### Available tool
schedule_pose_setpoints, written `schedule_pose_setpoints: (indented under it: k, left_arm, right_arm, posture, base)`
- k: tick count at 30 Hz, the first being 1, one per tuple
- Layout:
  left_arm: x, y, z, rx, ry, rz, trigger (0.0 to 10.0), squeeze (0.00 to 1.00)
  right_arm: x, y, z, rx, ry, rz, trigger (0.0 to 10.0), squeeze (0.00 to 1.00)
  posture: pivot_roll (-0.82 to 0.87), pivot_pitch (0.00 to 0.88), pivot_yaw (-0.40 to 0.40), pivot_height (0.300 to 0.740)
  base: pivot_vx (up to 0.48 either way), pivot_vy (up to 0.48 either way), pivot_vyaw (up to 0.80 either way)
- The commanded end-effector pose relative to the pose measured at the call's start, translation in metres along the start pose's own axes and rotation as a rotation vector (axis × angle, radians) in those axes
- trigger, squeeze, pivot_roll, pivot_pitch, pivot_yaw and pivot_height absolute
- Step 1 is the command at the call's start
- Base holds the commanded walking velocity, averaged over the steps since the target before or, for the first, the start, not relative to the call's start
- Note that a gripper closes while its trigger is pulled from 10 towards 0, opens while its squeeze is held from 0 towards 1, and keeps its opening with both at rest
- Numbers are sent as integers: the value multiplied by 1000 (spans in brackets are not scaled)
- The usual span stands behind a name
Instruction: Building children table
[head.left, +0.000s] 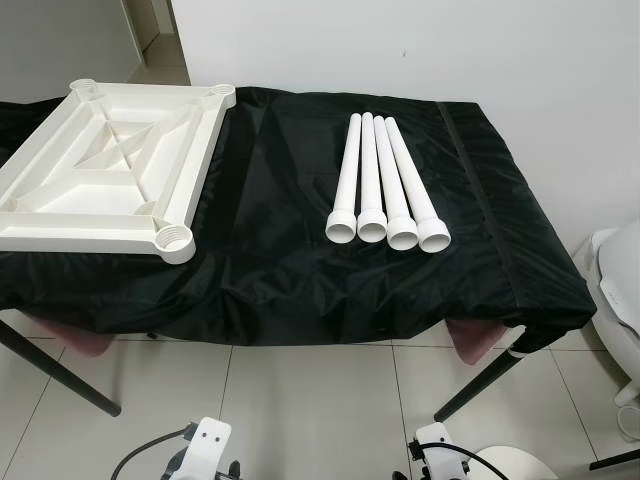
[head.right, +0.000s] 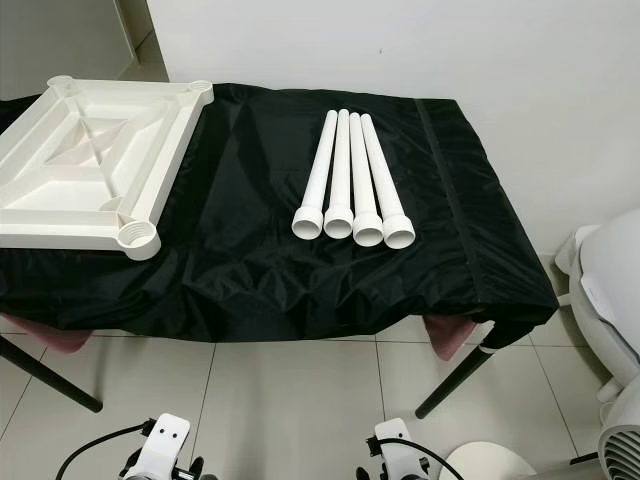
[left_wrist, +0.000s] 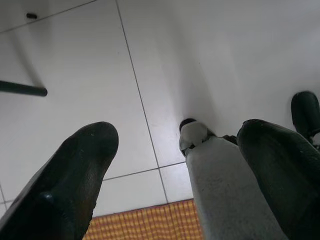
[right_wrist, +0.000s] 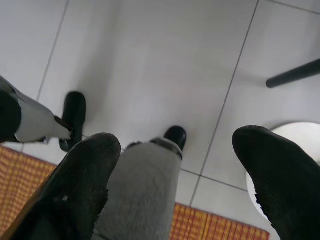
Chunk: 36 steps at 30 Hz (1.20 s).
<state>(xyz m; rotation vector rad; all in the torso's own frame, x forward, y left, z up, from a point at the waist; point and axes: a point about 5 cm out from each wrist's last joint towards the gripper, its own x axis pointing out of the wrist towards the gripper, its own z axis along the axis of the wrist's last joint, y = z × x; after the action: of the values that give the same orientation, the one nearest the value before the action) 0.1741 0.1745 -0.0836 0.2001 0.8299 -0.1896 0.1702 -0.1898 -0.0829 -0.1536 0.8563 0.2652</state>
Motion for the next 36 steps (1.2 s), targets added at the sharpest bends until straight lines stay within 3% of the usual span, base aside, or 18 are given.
schedule_pose_setpoints:
  k: [1, 8, 19, 20, 25, 26, 29, 30, 34, 35, 36]
  left_arm:
    - [-1, 3, -3, -48, 19, 3, 10000, 0]
    - [0, 6, -4, -42, 40, 8, 10000, 0]
    - [-1, 7, -3, 10, 24, 47, 10000, 0]
    - [0, 7, 1, -31, -9, 26, 10000, 0]
    - [1, 10, 12, -74, -83, 32, 10000, 0]
    - [1, 11, 13, -63, -82, 49, 10000, 349]
    - [1, 9, 13, -91, -91, 27, 10000, 349]
    - [1, 9, 14, -87, -95, 21, 10000, 1000]
    - [1, 8, 14, -61, -106, 16, 10000, 1000]
    - [0, 7, 14, -61, -120, -11, 10000, 0]
    - [-2, 7, 14, -72, -140, -34, 10000, 0]
  right_arm:
    - [0, -3, 1, 20, 2, -13, 10000, 0]
    - [0, -8, 3, 77, -10, -53, 10000, 0]
    - [2, -8, 12, 48, -40, -48, 10000, 0]
    - [3, -7, 15, 49, -61, -41, 10000, 0]
    - [4, -9, 27, 40, -132, -51, 10000, 0]
    - [4, -9, 28, 53, -134, -47, 10000, 357]
    - [4, -7, 27, 131, -146, -12, 10000, 357]
    - [4, -7, 28, 116, -154, -16, 10000, 1000]
    - [4, -8, 30, 57, -158, -38, 10000, 1000]
    - [4, -7, 32, 34, -175, -14, 10000, 0]
    - [3, -7, 33, 13, -187, -12, 10000, 0]
  posture:
    - [-37, 28, 33, 740]
    - [-26, 31, 27, 740]
    - [-16, 41, 19, 740]
    - [-18, 50, 18, 740]
    - [-21, 58, 14, 740]
    - [-24, 65, 14, 740]
    - [-23, 68, 12, 740]
    - [-24, 73, 11, 740]
    - [-26, 79, 9, 740]
    - [-29, 85, 10, 740]
    - [-31, 91, 11, 740]
  base:
    - [0, 0, 0]
    - [0, 0, 0]
    - [0, 0, 0]
    - [0, 0, 0]
    - [0, 0, 0]
    - [0, 0, 0]
    - [0, 0, 0]
    - [0, 0, 0]
    - [0, 0, 0]
    - [0, 0, 0]
    - [0, 0, 0]
